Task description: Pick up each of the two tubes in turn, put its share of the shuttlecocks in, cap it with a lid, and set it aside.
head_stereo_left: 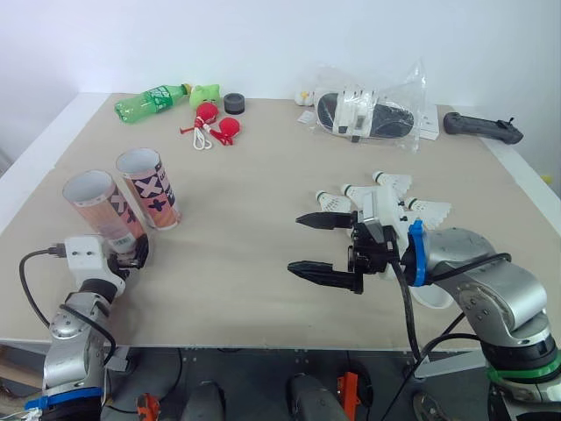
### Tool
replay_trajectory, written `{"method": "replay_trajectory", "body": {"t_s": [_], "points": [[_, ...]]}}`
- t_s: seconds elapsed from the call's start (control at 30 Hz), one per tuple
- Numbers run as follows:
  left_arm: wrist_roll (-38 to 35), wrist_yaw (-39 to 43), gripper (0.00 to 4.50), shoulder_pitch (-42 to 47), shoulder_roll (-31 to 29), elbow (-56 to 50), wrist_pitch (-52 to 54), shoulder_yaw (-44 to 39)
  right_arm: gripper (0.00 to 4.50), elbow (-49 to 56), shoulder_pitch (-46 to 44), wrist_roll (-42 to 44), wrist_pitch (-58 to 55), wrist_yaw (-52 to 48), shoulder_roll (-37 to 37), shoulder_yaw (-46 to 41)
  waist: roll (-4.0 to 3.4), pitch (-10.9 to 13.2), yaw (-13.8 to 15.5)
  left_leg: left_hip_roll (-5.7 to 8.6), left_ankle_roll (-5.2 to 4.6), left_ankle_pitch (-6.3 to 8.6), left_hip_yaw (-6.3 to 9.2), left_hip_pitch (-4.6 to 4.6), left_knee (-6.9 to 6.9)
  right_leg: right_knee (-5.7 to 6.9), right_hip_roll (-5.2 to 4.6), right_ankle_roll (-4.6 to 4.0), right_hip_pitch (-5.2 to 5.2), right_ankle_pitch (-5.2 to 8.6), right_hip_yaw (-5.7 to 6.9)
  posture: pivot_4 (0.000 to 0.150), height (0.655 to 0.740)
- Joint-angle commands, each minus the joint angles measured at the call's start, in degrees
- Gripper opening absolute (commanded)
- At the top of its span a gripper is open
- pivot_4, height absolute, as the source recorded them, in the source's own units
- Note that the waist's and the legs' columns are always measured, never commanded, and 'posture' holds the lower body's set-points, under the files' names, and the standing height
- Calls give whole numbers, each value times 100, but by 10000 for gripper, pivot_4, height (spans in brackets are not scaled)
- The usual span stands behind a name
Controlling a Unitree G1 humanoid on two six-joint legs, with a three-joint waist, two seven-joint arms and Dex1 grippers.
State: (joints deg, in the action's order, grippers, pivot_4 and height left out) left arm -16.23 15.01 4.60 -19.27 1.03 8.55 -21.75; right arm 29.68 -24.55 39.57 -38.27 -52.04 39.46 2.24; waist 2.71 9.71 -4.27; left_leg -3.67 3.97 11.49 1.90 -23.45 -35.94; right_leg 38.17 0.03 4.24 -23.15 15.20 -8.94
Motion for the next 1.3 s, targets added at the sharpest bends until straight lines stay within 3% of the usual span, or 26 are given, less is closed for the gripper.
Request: {"method": "replay_trajectory", "body": {"t_s": [0.03, 0.57, 0.67, 0.7, 0.9, 1.03, 1.13, 1.3], "points": [[63, -13, 45000, 153, -148, 153, -195, -69, 44523, 189, -56, 42, 64, 23, -9, -59, 0, 0, 0, 0, 0, 0, 0, 0, 0, 0, 0, 0, 0, -1, 0, 1500, 7400], [113, 184, 45000, 638, -315, 1073, -626, 18, 44523, 252, -29, 75, 13, 98, -18, -56, 0, 0, 0, 0, 0, 0, 1, 1, 5, 0, 1, 1, 0, 1, 0, 1500, 7400], [121, 204, 38426, 689, -324, 1181, -688, 19, 45000, 242, -41, 72, 9, 106, -24, -51, 0, 0, 0, 0, 0, 0, 1, 1, 5, 0, 1, 1, 0, 0, 0, 1500, 7400], [121, 210, 34341, 701, -326, 1209, -707, 22, 45000, 239, -45, 72, 8, 108, -26, -49, 0, 0, 1, 0, 0, 0, 1, 1, 5, 0, 1, 1, 0, 1, 0, 1500, 7400], [44, 255, 34341, 574, -320, 1139, -753, -16, 45000, 273, -31, 98, -12, 117, -16, -65, 0, 0, 1, 0, 0, 0, 1, 1, 7, 0, 1, 1, 0, 1, 0, 1500, 7400], [-177, 396, 34341, 105, -360, 522, -712, -179, 45000, 357, 36, 241, -81, 140, -2, -165, -1, 0, -19, 0, 1, 0, 0, 2, 13, -2, 0, 1, -2, 4, -1, 1500, 7400], [-674, 902, 34341, -650, -520, -513, -501, -349, 45000, 396, 53, 569, -282, 110, 138, -421, 0, 0, -17, -1, 3, 2, 0, 0, 33, -2, 0, -16, -10, 12, -1, 1500, 7400], [-1248, 2108, 34341, -2157, -1420, -2194, 229, -364, 45000, 280, 104, 1143, -637, 2, 491, -912, 4, 8, -4, -2, 7, 4, 1, -9, 45, -3, -4, -12, -22, 35, 4, 1500, 7400]]}}
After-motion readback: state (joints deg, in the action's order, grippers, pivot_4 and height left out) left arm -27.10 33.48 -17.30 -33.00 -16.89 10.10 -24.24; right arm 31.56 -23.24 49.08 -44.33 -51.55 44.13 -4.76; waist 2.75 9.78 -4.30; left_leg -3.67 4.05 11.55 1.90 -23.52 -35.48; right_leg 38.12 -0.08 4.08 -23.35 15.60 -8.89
